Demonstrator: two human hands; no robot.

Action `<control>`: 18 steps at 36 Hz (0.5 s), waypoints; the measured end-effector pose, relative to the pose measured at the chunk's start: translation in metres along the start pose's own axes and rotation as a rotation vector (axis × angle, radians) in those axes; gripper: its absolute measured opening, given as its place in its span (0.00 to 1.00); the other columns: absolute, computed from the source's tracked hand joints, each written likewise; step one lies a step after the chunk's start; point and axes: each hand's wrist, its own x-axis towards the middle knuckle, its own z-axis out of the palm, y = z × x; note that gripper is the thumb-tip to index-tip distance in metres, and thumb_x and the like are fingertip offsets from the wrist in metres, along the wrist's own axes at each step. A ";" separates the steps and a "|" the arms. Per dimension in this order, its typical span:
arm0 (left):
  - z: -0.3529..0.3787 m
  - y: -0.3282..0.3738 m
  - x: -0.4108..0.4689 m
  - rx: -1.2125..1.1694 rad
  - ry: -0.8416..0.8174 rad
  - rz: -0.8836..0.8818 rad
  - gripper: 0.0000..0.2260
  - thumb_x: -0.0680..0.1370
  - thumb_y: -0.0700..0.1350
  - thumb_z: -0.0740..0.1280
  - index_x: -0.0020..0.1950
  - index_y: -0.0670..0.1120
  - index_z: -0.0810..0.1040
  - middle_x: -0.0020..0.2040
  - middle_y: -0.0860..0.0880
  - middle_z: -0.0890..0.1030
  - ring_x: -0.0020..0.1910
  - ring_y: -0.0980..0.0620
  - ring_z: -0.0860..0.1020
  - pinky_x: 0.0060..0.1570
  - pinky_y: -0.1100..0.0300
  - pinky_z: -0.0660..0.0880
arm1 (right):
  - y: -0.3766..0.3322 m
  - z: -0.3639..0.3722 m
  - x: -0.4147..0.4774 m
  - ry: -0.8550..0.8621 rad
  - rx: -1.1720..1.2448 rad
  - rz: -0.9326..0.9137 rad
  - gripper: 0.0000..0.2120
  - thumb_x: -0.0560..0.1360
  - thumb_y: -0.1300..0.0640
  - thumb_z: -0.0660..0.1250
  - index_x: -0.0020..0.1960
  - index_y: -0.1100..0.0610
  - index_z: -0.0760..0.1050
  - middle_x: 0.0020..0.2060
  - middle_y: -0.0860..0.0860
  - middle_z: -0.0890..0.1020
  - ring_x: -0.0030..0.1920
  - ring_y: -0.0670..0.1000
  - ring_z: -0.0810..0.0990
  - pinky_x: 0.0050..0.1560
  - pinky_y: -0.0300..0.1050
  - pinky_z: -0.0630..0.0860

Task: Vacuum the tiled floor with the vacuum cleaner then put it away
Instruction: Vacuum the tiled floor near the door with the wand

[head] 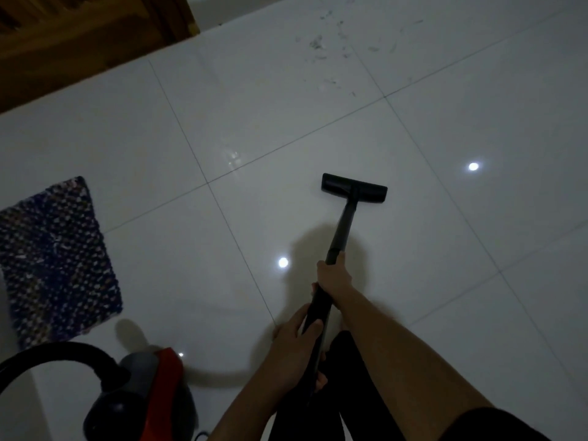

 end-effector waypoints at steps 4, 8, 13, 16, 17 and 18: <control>0.020 0.002 0.002 0.015 -0.060 -0.034 0.17 0.81 0.48 0.57 0.70 0.57 0.64 0.35 0.41 0.74 0.20 0.52 0.72 0.21 0.63 0.71 | 0.015 -0.025 0.004 0.036 0.008 -0.009 0.33 0.80 0.57 0.57 0.79 0.50 0.43 0.44 0.56 0.74 0.30 0.50 0.73 0.25 0.40 0.70; 0.049 0.005 0.009 0.058 -0.105 -0.042 0.16 0.81 0.48 0.57 0.69 0.56 0.66 0.34 0.41 0.73 0.19 0.52 0.72 0.20 0.64 0.70 | 0.032 -0.057 0.013 0.041 -0.001 0.047 0.30 0.80 0.57 0.58 0.78 0.52 0.49 0.55 0.59 0.75 0.36 0.55 0.76 0.36 0.47 0.77; 0.087 0.014 0.026 0.126 -0.096 -0.061 0.17 0.81 0.47 0.58 0.70 0.56 0.67 0.32 0.44 0.73 0.18 0.54 0.72 0.19 0.65 0.70 | 0.042 -0.098 0.031 0.098 0.080 0.076 0.33 0.80 0.56 0.58 0.78 0.51 0.43 0.50 0.58 0.78 0.34 0.54 0.77 0.38 0.48 0.76; 0.104 0.021 0.039 0.154 -0.059 -0.048 0.17 0.81 0.46 0.59 0.70 0.56 0.67 0.31 0.45 0.75 0.20 0.55 0.73 0.21 0.65 0.71 | 0.035 -0.117 0.039 0.075 0.150 0.078 0.34 0.80 0.57 0.57 0.78 0.48 0.41 0.55 0.60 0.76 0.32 0.53 0.76 0.30 0.45 0.74; 0.109 0.024 0.044 0.137 -0.055 -0.059 0.17 0.80 0.47 0.60 0.69 0.56 0.67 0.31 0.45 0.75 0.21 0.53 0.73 0.22 0.64 0.72 | 0.032 -0.124 0.043 0.066 0.174 0.083 0.34 0.80 0.57 0.57 0.78 0.46 0.39 0.52 0.60 0.76 0.31 0.53 0.75 0.27 0.43 0.72; 0.113 0.027 0.049 0.123 -0.058 -0.068 0.17 0.80 0.48 0.60 0.70 0.56 0.67 0.31 0.45 0.75 0.22 0.52 0.73 0.23 0.63 0.72 | 0.029 -0.129 0.049 0.062 0.190 0.083 0.35 0.80 0.57 0.57 0.78 0.46 0.38 0.51 0.60 0.76 0.31 0.52 0.75 0.25 0.41 0.71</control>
